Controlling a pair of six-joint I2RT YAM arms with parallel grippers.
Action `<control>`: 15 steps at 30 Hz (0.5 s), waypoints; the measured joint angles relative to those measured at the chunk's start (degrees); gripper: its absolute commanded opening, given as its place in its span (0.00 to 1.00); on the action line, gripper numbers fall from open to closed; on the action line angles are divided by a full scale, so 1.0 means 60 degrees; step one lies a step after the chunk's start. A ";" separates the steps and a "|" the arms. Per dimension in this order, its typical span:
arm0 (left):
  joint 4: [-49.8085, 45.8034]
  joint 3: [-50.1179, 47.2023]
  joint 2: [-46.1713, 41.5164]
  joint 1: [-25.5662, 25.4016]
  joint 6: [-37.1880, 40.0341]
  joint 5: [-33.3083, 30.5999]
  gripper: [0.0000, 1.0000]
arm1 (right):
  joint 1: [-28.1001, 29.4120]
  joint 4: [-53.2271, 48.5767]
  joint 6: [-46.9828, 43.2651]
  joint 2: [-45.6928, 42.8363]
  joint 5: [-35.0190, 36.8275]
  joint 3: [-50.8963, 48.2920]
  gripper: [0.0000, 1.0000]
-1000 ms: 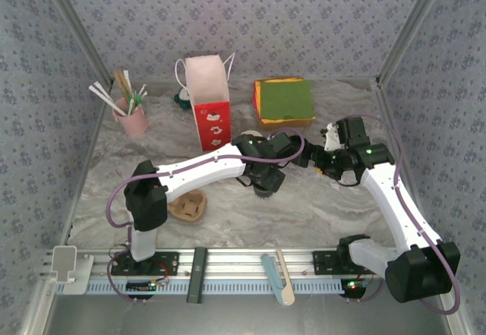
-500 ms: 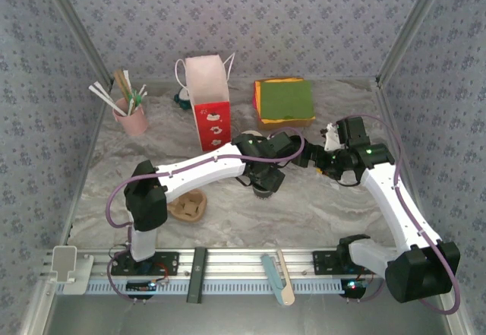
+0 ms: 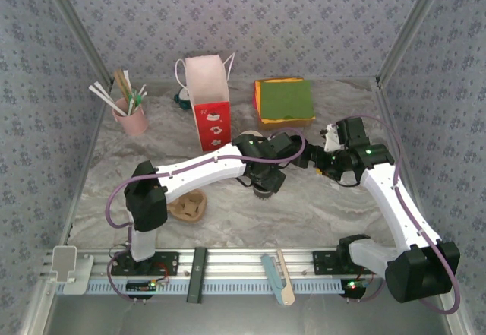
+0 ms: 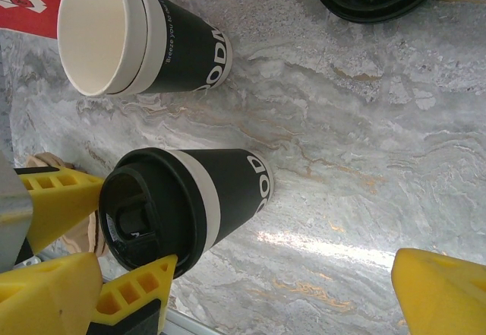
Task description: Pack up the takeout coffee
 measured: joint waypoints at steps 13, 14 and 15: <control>0.0062 -0.0113 0.0000 0.0000 -0.0007 0.0029 0.73 | 0.0000 0.0000 0.0000 0.0000 0.0000 0.0000 1.00; 0.0073 -0.0131 0.0000 0.0004 -0.0011 0.0029 0.73 | 0.0000 0.0000 0.0000 0.0000 0.0000 0.0000 1.00; 0.0073 -0.0138 0.0000 0.0004 -0.0011 0.0029 0.73 | 0.0000 0.0000 0.0000 0.0000 0.0000 0.0000 1.00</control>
